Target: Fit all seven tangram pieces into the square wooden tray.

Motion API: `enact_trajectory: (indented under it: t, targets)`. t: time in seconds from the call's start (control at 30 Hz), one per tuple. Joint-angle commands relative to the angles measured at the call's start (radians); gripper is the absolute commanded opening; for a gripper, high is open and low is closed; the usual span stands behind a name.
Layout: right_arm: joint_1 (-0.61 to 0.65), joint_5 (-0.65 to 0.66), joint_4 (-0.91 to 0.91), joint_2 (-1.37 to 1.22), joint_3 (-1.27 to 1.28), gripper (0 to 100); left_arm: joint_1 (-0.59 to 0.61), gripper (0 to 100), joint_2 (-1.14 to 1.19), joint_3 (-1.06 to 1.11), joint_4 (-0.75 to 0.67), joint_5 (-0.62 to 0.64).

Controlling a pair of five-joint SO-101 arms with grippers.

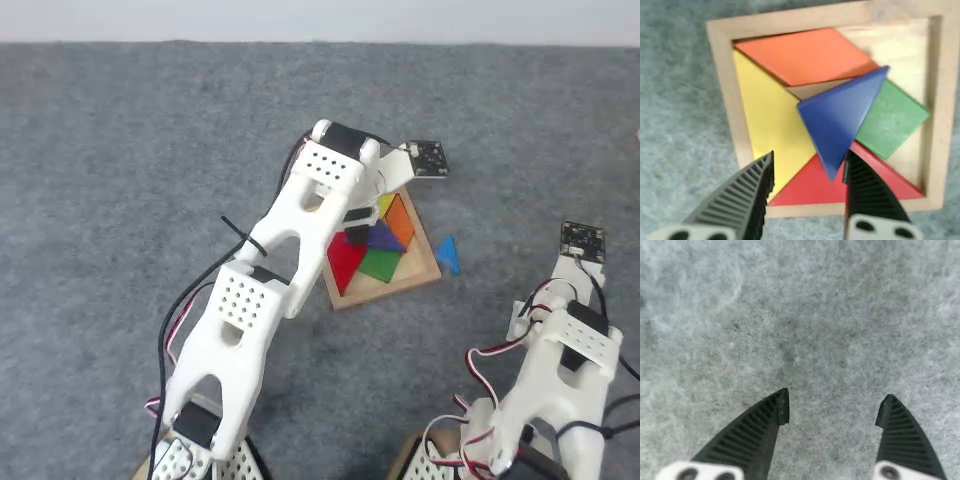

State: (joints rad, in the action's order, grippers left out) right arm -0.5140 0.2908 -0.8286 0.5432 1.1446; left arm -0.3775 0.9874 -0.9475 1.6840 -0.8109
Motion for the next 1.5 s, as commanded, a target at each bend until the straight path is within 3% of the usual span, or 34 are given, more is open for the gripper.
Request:
enact_trajectory:
  t: [0.0, 0.17, 0.27, 0.37, 0.5, 0.63, 0.73, 0.87, 0.97, 1.13, 1.47]
  targets:
    - [0.033, -0.003, 0.010, 0.028, -0.049, 29.2, 0.020, 22, -0.031, -0.041, -0.046, 0.054]
    - [0.073, -0.002, 0.012, 0.028, -0.081, 29.2, 0.046, 22, -0.124, -0.223, 0.075, 0.199]
    - [0.136, -0.002, -0.019, 0.027, -0.133, 29.2, 0.129, 22, -0.239, -0.289, 0.074, 0.368]
    - [0.263, -0.002, -0.094, 0.025, -0.221, 29.2, 0.253, 22, -0.400, -0.262, 0.074, 0.450]
    - [0.433, -0.008, -0.234, -0.031, -0.460, 29.2, 0.453, 22, -0.641, -0.051, 0.075, 0.522]
    - [0.590, -0.031, -0.374, -0.274, -0.787, 29.2, 0.598, 22, -0.895, 0.410, 0.060, 0.526]
    - [0.696, -0.048, -0.432, -0.495, -1.020, 29.2, 0.637, 22, -1.074, 0.871, -0.127, 0.526]
    - [0.854, -0.077, -0.481, -0.728, -1.250, 29.2, 0.660, 22, -1.270, 1.497, -0.555, 0.528]
    - [0.960, -0.081, -0.496, -0.846, -1.353, 29.2, 0.687, 22, -1.346, 1.782, -0.783, 0.526]
    - [1.050, -0.078, -0.495, -0.952, -1.448, 29.2, 0.730, 22, -1.310, 1.868, -0.882, 0.470]
    - [0.986, 0.055, -0.539, -1.064, -1.452, 29.2, 0.733, 22, -1.165, 1.804, -0.908, 0.470]
